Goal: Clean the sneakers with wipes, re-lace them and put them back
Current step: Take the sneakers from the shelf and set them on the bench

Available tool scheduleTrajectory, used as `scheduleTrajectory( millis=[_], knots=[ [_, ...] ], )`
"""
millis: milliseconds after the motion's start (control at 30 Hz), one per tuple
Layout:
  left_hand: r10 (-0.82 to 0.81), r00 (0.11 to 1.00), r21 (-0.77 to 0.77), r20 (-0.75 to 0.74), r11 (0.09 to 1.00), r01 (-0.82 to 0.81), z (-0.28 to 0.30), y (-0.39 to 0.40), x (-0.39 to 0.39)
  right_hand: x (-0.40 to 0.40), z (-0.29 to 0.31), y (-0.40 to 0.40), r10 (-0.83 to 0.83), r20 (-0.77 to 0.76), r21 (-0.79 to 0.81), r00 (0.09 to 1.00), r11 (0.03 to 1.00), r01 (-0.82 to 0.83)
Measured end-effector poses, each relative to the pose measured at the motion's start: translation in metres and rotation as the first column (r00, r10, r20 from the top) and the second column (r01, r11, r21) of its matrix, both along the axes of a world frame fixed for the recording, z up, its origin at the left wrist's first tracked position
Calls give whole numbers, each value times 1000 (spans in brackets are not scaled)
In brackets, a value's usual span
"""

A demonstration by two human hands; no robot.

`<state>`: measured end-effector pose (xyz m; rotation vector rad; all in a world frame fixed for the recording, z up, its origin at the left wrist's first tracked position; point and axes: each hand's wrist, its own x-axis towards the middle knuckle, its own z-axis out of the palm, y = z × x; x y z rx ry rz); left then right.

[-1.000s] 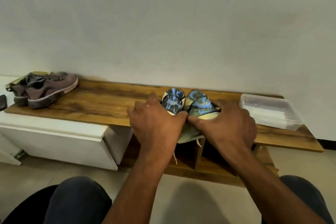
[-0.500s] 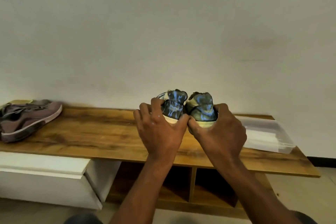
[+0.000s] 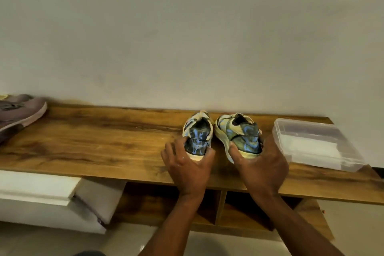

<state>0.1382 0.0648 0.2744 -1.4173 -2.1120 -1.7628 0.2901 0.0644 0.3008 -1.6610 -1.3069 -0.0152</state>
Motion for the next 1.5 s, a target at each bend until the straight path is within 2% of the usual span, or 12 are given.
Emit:
scheduleTrajectory(
  millis=[133,333,633,867,1000,1200,1500],
  knots=[
    [1,999,-63,37,998,1,-22,12,0,-8,-19,17,-36,-26,-25,999,999,36],
    [-54,998,-146,31,988,58,-29,19,-3,-3,-45,26,68,13,-18,998,998,-68],
    [-135,990,-275,47,951,143,-31,14,-9,2,-58,25,112,-7,-69,994,991,-113],
    [-223,975,-406,-18,893,197,-30,16,-17,-12,-69,25,127,-45,-148,991,980,-132],
    [-252,968,-416,-9,881,226,-33,23,-19,-11,-68,27,150,-23,-178,988,972,-152],
    [-295,950,-408,99,859,309,-32,31,-24,-10,-65,32,145,59,-260,988,957,-125],
    [-292,956,-412,26,868,276,-21,27,-33,-5,-63,38,183,83,-264,980,952,-155]
  ],
)
